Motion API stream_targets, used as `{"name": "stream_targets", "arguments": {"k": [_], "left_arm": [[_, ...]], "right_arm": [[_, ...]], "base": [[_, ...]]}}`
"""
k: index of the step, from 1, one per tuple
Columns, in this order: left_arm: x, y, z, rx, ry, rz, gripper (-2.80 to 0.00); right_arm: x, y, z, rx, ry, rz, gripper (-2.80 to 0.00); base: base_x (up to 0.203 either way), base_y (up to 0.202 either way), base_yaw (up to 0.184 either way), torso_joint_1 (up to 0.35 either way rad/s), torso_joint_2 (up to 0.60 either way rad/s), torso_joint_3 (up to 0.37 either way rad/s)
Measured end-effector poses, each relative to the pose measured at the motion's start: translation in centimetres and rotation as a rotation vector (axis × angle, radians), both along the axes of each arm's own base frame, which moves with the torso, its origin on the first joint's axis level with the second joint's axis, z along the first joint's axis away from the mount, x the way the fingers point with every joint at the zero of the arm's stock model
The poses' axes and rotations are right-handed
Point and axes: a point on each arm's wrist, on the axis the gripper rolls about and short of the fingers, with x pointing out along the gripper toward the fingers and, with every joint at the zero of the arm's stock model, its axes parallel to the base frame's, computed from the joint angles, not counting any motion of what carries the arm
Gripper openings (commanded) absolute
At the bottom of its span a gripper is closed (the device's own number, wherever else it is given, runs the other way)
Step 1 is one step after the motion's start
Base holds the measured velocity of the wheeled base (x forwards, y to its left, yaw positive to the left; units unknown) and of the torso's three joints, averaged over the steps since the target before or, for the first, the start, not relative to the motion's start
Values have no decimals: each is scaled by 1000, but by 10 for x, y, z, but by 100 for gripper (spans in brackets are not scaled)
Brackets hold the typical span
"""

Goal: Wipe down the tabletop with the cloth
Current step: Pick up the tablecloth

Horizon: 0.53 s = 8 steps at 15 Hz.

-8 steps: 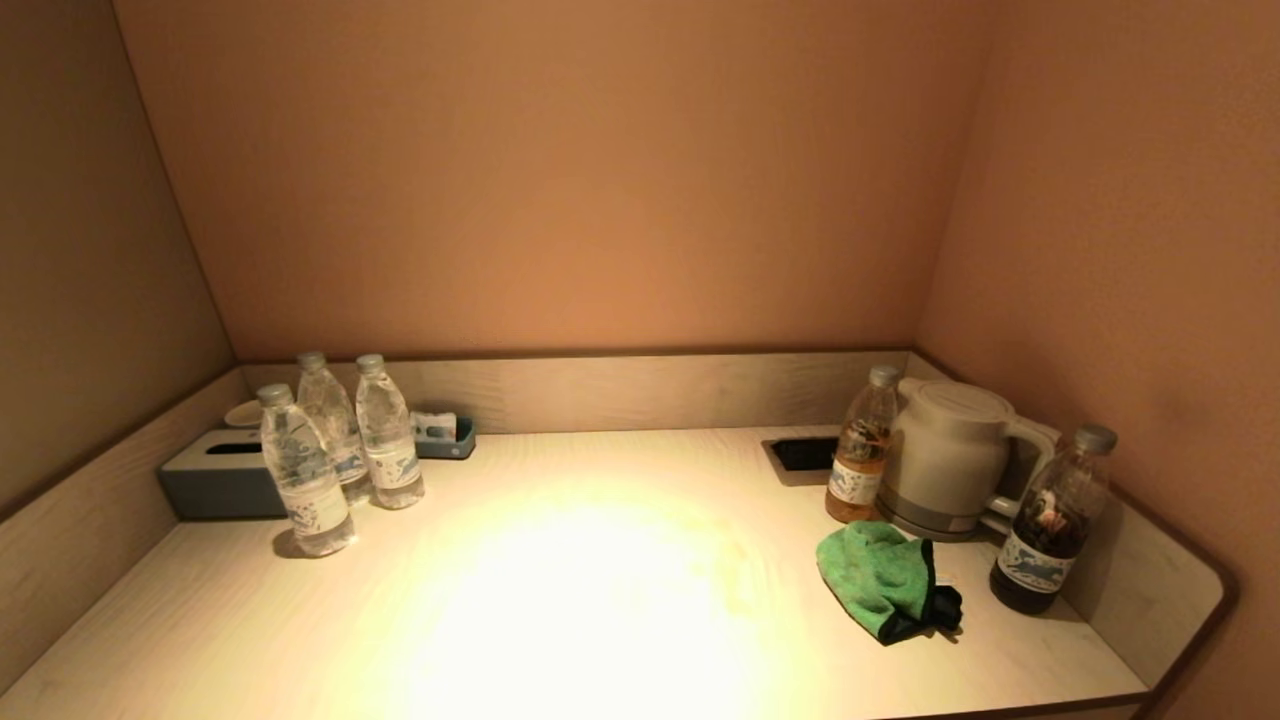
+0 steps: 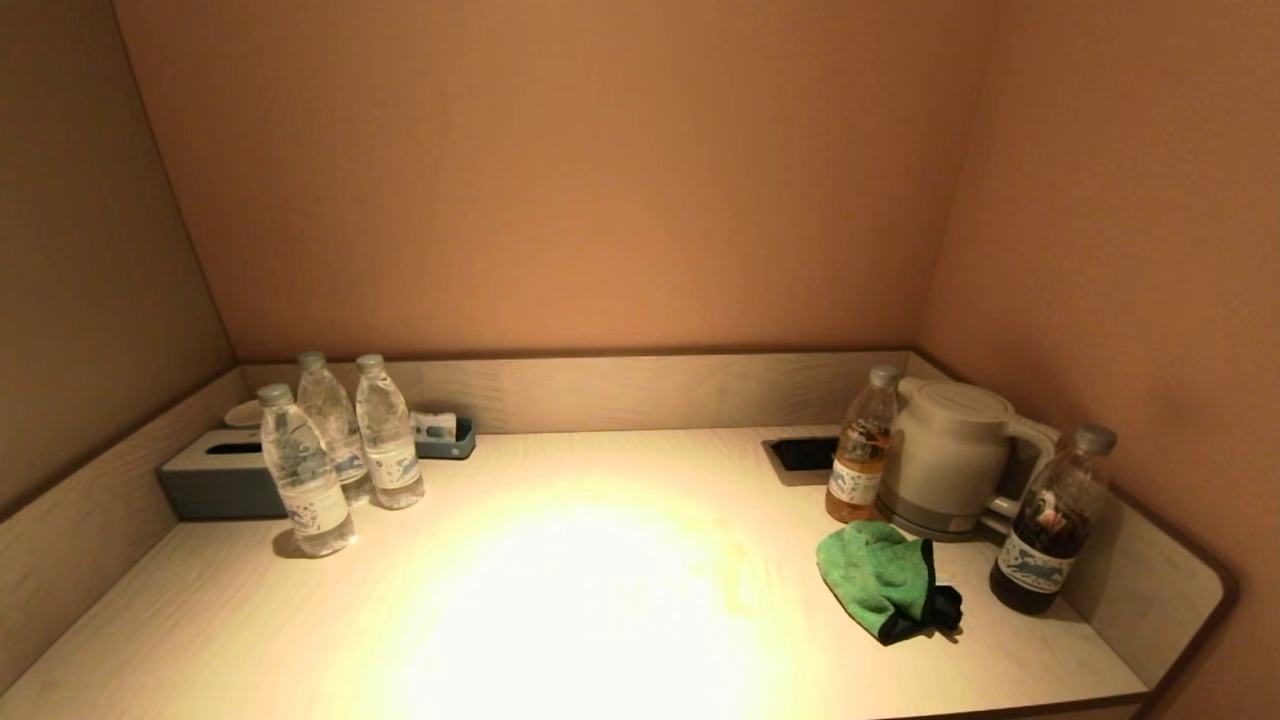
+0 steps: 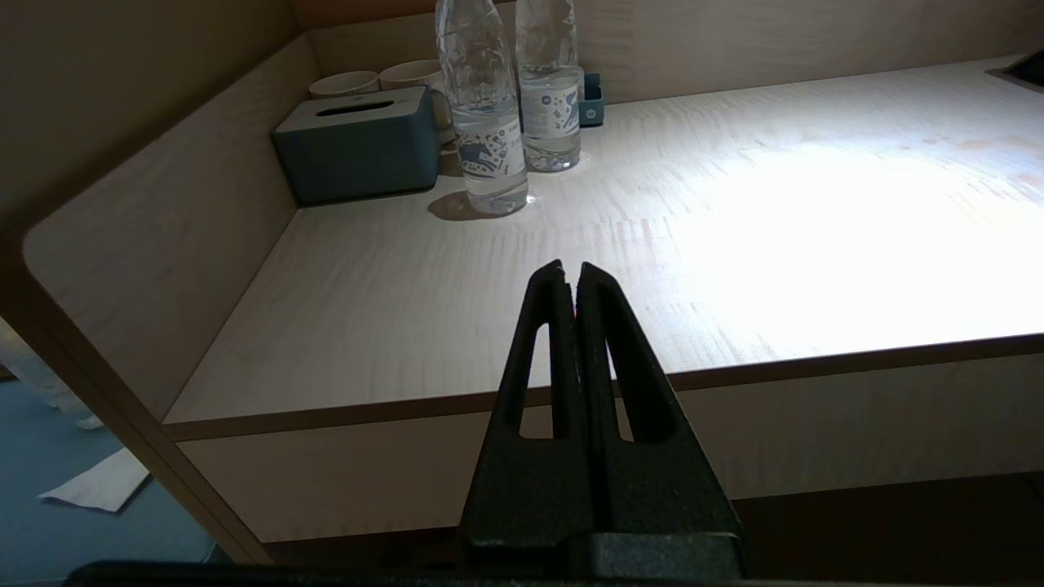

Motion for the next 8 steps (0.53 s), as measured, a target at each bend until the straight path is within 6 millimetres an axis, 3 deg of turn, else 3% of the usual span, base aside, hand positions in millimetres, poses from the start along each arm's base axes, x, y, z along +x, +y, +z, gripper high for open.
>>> {"name": "stream_targets", "arguments": {"k": [5, 8], "left_arm": [[0, 0, 0, 0, 0, 0, -280], [0, 0, 0, 0, 0, 0, -280]], "right_arm": [[-1, 0, 2, -28, 8, -4, -280], [-10, 0, 35, -51, -44, -2, -280]], "base": [[0, 0, 0, 0, 0, 0], [0, 0, 0, 0, 0, 0]]}}
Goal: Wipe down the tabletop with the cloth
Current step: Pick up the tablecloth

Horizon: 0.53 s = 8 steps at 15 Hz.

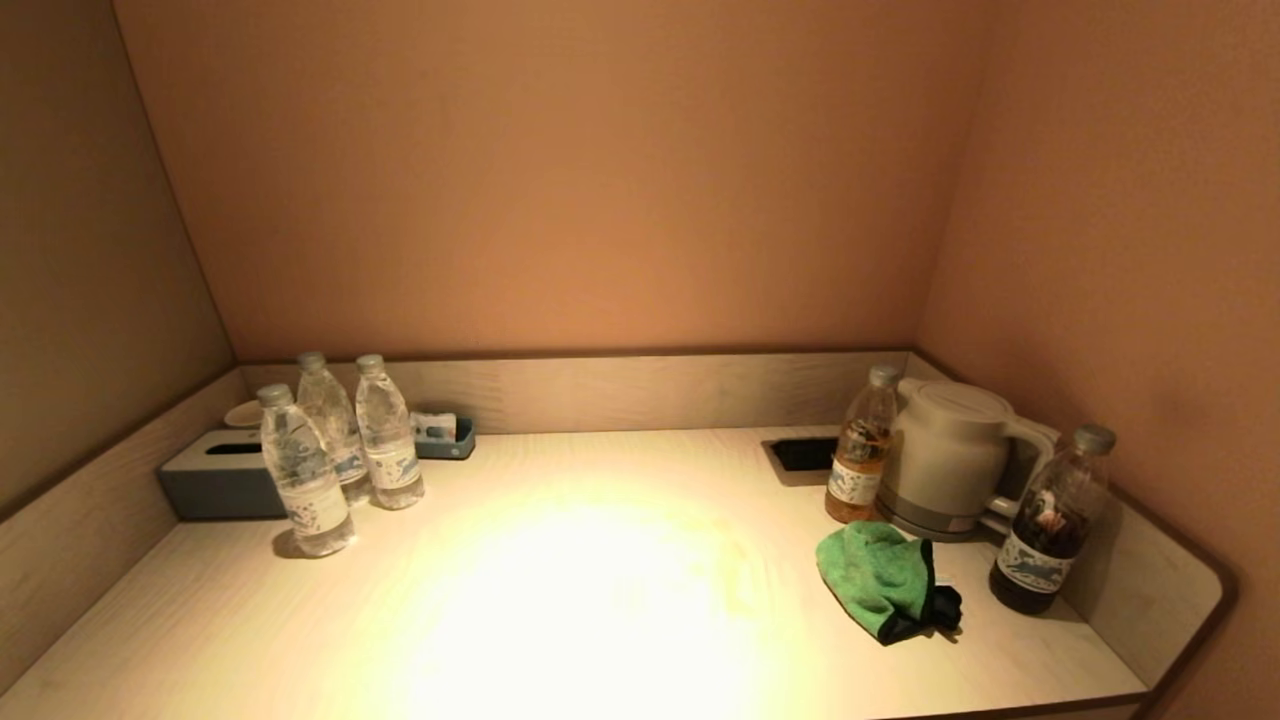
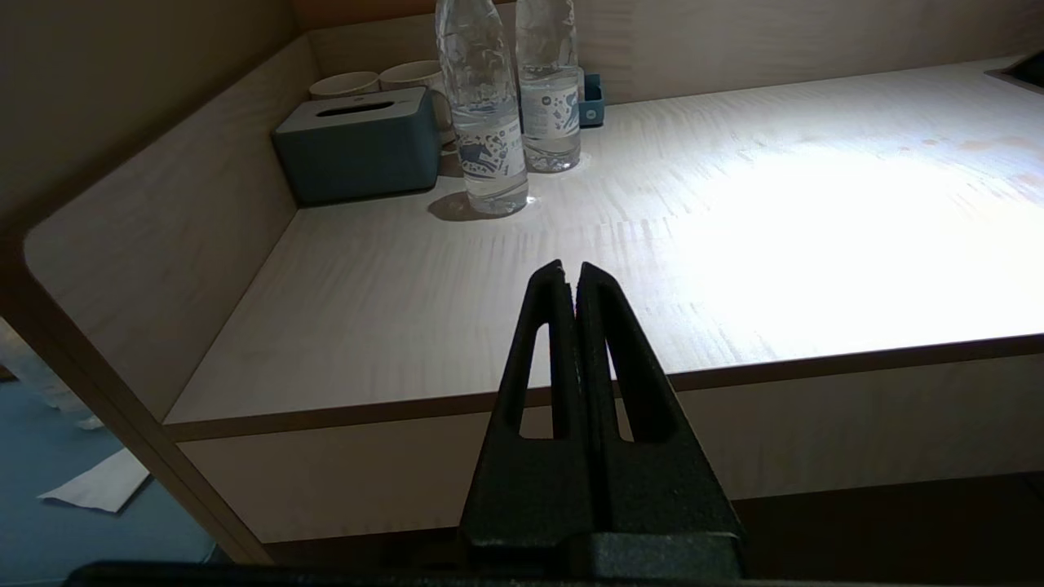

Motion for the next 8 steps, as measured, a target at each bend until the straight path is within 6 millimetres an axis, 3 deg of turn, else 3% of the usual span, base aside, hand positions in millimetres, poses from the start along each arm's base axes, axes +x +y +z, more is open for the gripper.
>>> {"name": "stream_targets", "arguments": {"k": [2, 4, 6, 8], "left_arm": [[0, 0, 0, 0, -1, 0, -280], [0, 0, 0, 0, -1, 0, -280], [0, 0, 0, 0, 0, 0, -280], [0, 0, 0, 0, 0, 0, -280]], "right_arm": [[4, 0, 24, -12, 54, 6, -280], [22, 0, 49, -14, 154, 18, -280], [53, 1, 70, -8, 278, 32, -280], [105, 1, 90, 7, 420, 43, -280]], "base": [[0, 0, 0, 0, 0, 0], [0, 0, 0, 0, 0, 0], [0, 0, 0, 0, 0, 0], [0, 0, 0, 0, 0, 0]]}}
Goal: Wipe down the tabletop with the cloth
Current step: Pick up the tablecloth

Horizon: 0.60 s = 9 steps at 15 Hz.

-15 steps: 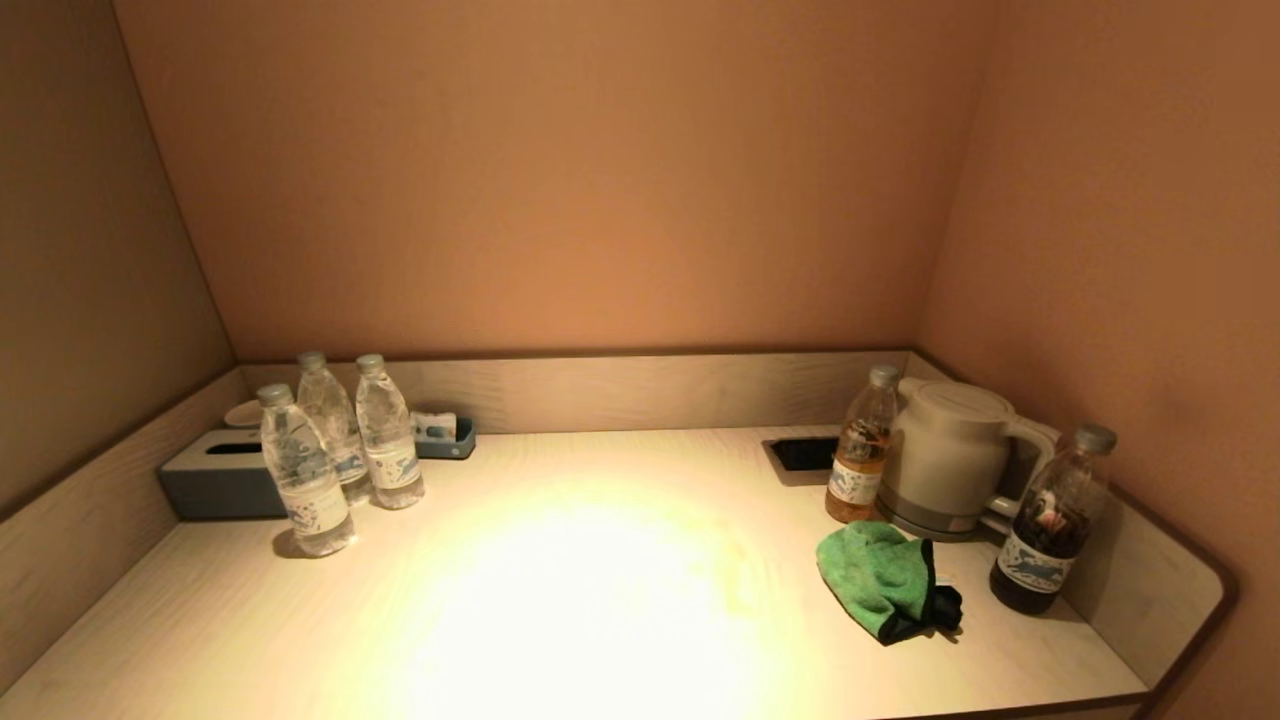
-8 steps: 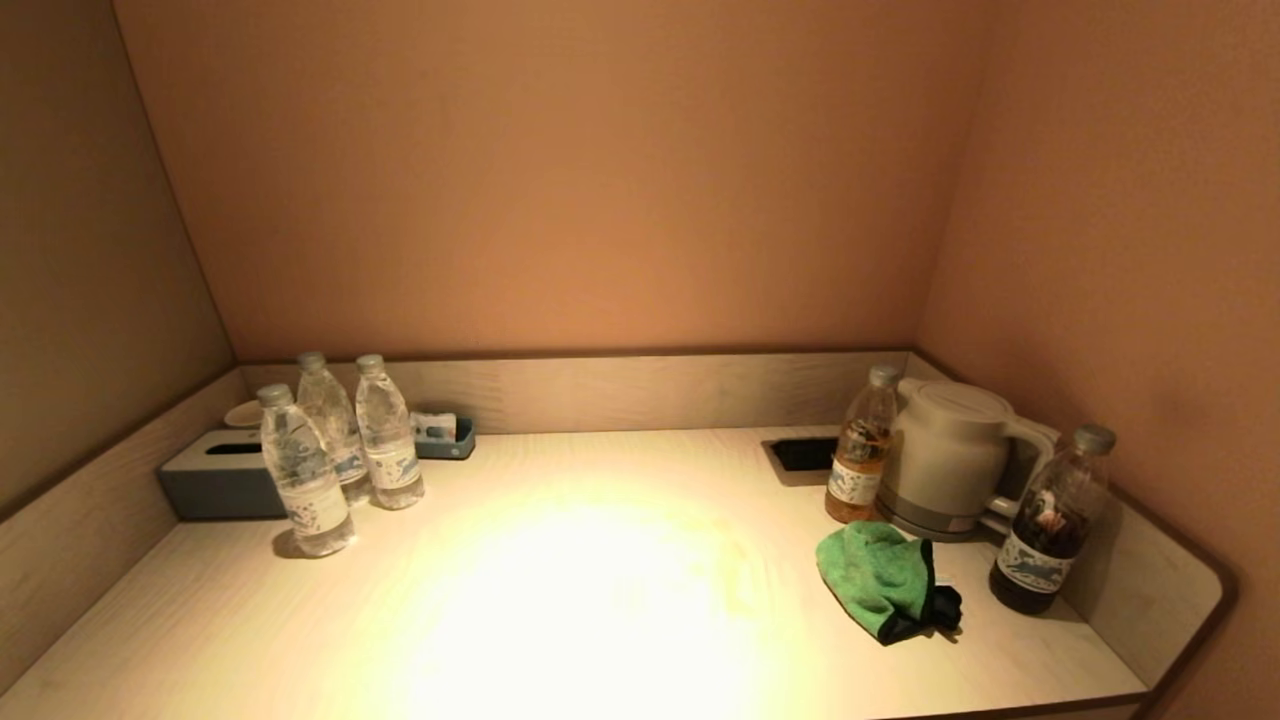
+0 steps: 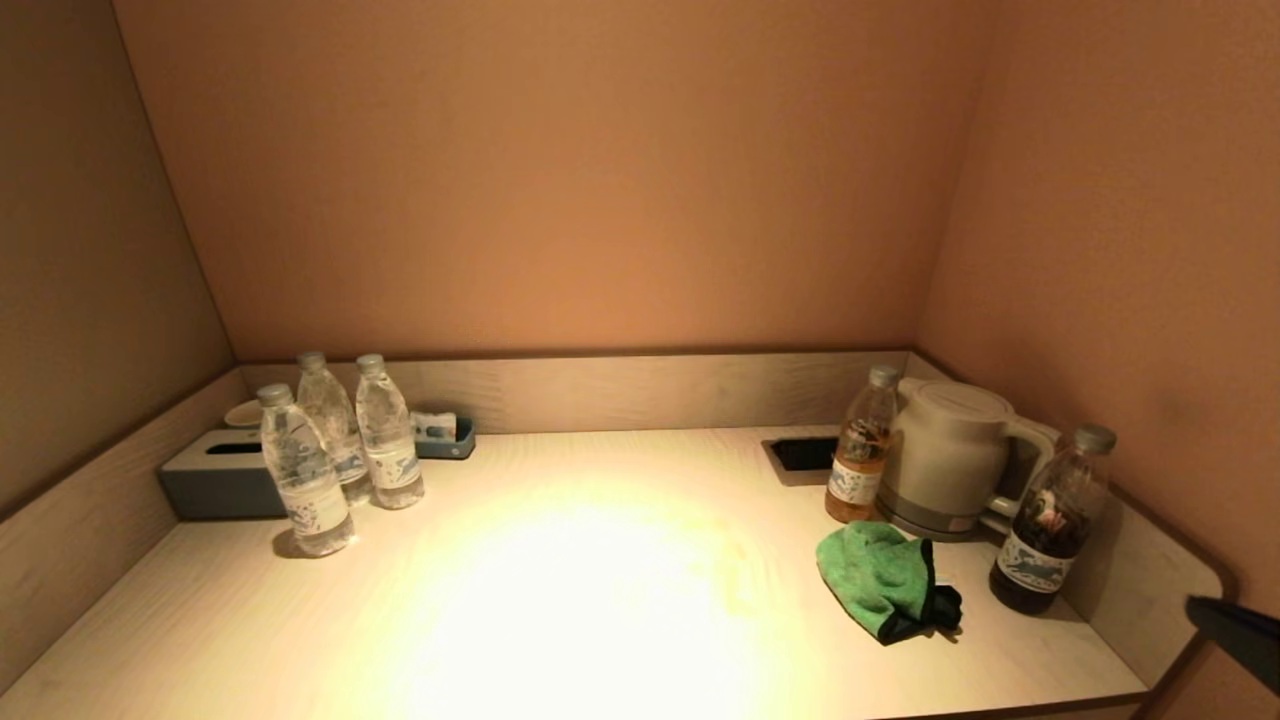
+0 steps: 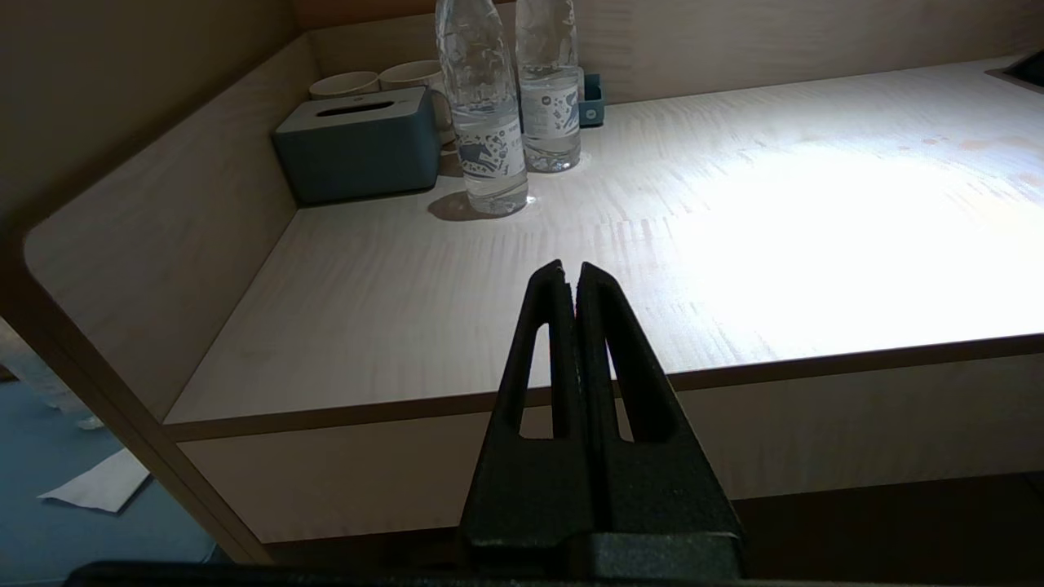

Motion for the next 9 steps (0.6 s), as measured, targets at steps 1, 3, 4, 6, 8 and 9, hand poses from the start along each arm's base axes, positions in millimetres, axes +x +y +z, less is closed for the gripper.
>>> {"name": "stream_targets", "arguments": {"k": [1, 3, 4, 6, 8, 9], "left_arm": [[0, 0, 0, 0, 0, 0, -280], [0, 0, 0, 0, 0, -1, -280], [0, 0, 0, 0, 0, -1, -280], [0, 0, 0, 0, 0, 0, -280], [0, 0, 0, 0, -1, 0, -280], [0, 0, 0, 0, -1, 0, -280]], "right_arm": [[28, 0, 6, 9, 59, 0, -280], [91, 1, 11, 29, 167, -9, -280], [118, 1, 9, 38, 210, -18, -280], [183, 1, -8, 54, 311, -51, -280], [233, 1, -32, 68, 387, -89, -280], [252, 1, -44, 77, 417, -111, -280]], "base": [[0, 0, 0, 0, 0, 0], [0, 0, 0, 0, 0, 0], [0, 0, 0, 0, 0, 0], [0, 0, 0, 0, 0, 0], [0, 0, 0, 0, 0, 0], [0, 0, 0, 0, 0, 0]]}}
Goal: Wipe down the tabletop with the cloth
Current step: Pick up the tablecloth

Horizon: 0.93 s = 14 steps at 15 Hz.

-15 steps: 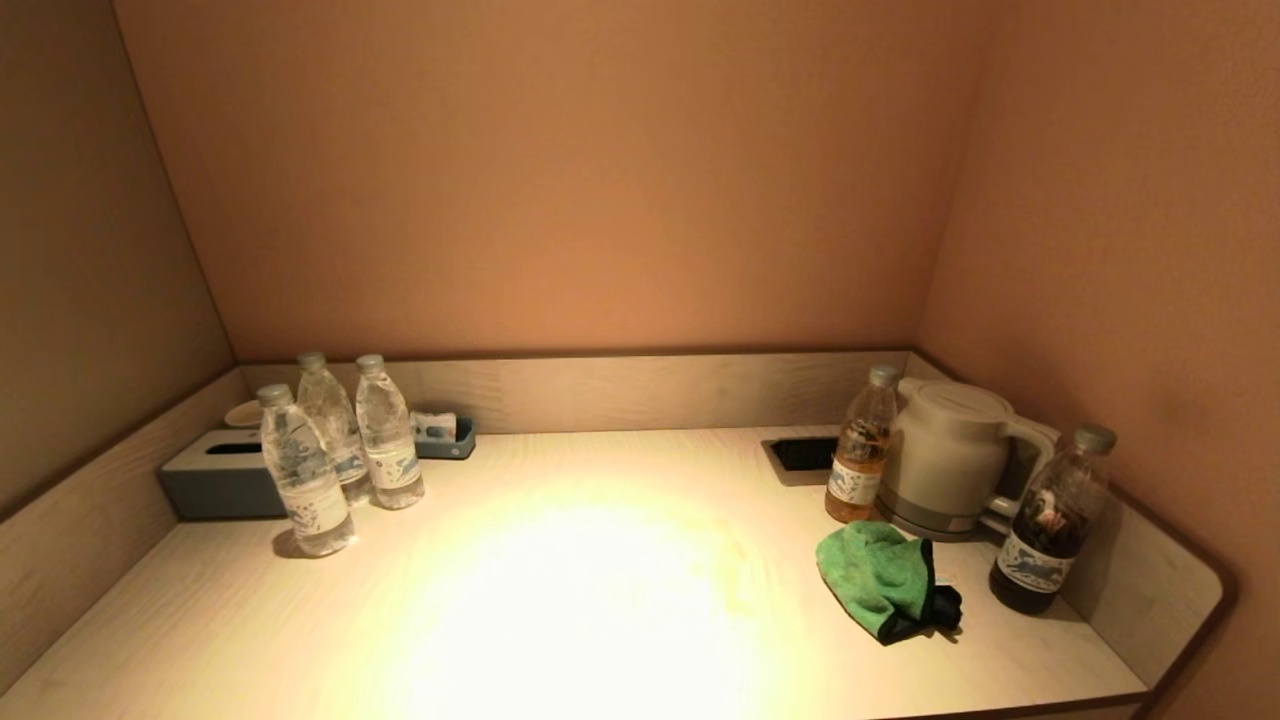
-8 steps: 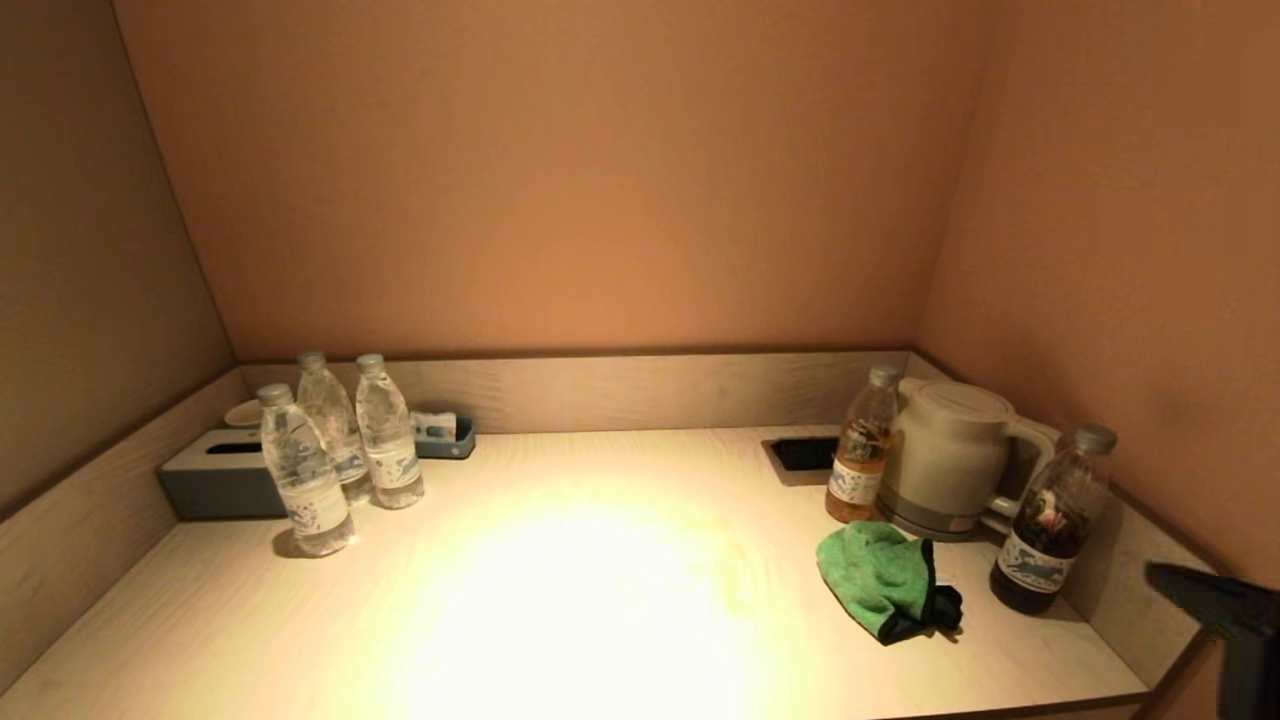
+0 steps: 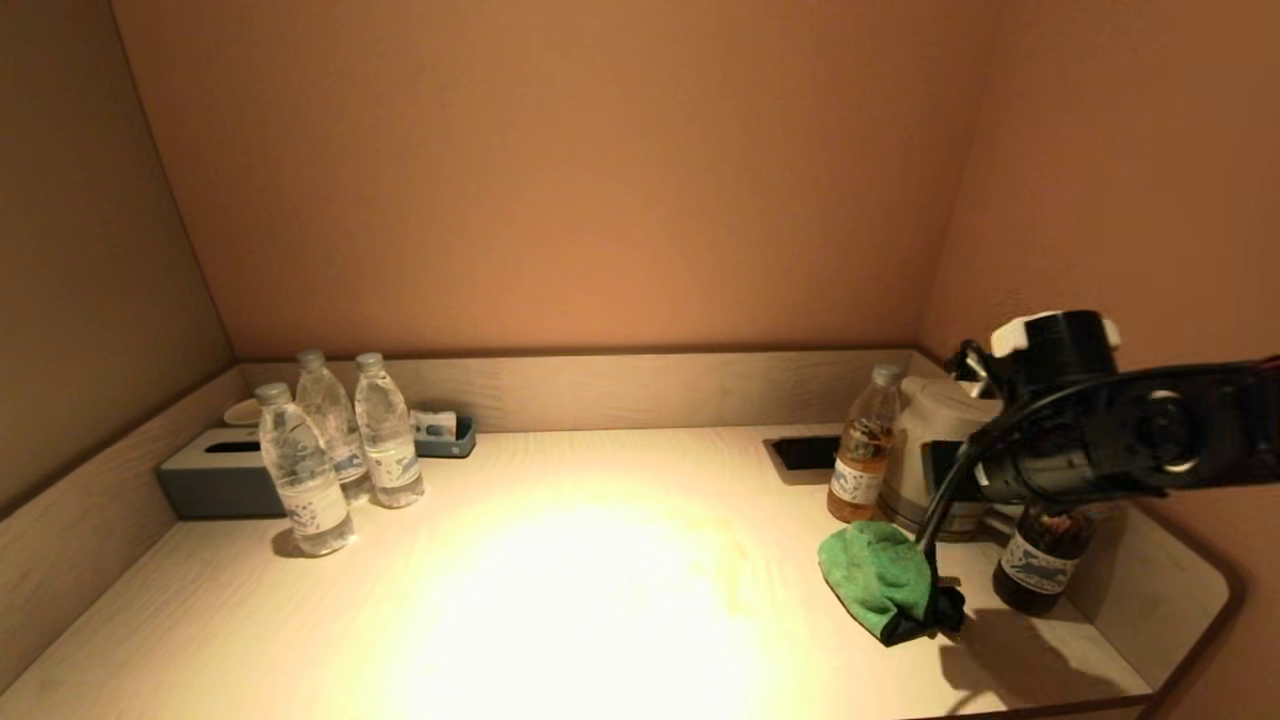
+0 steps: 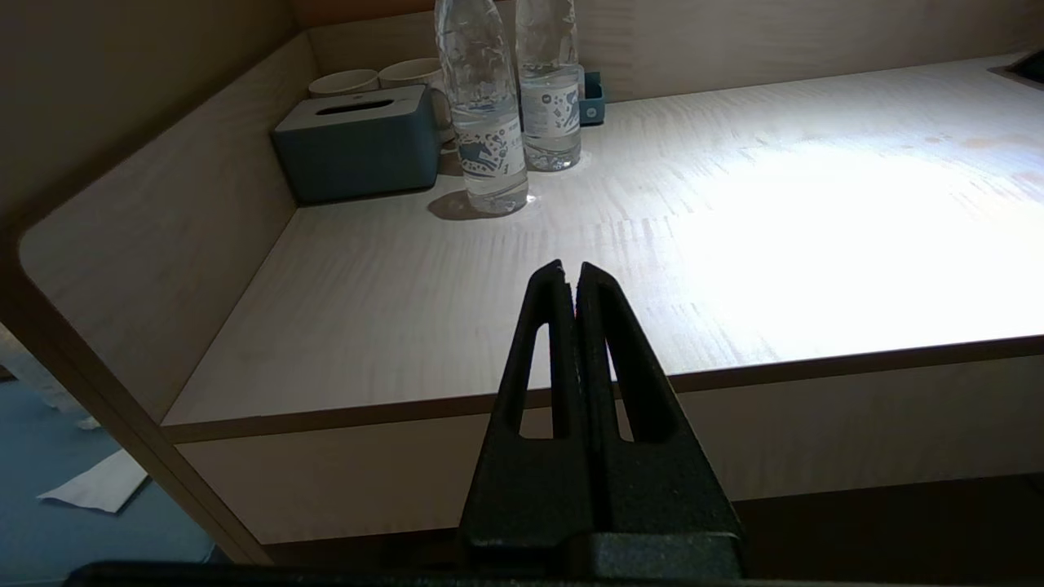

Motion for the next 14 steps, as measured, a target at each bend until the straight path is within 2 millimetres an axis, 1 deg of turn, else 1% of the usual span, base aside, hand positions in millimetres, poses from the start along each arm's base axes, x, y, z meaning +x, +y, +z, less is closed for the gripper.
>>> {"name": "stream_targets", "arguments": {"k": [1, 2, 3, 5, 7, 8, 10, 14], "left_arm": [[0, 0, 0, 0, 0, 0, -280], [0, 0, 0, 0, 0, 0, -280], [0, 0, 0, 0, 0, 0, -280], [0, 0, 0, 0, 0, 0, -280], [0, 0, 0, 0, 0, 0, -280], [0, 0, 0, 0, 0, 0, -280], [0, 0, 0, 0, 0, 0, -280], [0, 0, 0, 0, 1, 0, -280]], "right_arm": [[14, 0, -10, 6, 27, -21, -280], [22, -1, -21, 15, 62, -42, -280], [27, -1, -30, 23, 96, -57, -280], [30, -2, -41, 33, 145, -77, -280], [29, -3, -47, 33, 176, -83, -280], [26, -3, -52, 35, 201, -86, 0], [23, -4, -57, 34, 237, -88, 0], [23, -3, -62, 41, 259, -91, 0]], "base": [[0, 0, 0, 0, 0, 0], [0, 0, 0, 0, 0, 0], [0, 0, 0, 0, 0, 0], [0, 0, 0, 0, 0, 0], [0, 0, 0, 0, 0, 0], [0, 0, 0, 0, 0, 0], [0, 0, 0, 0, 0, 0], [0, 0, 0, 0, 0, 0]]}}
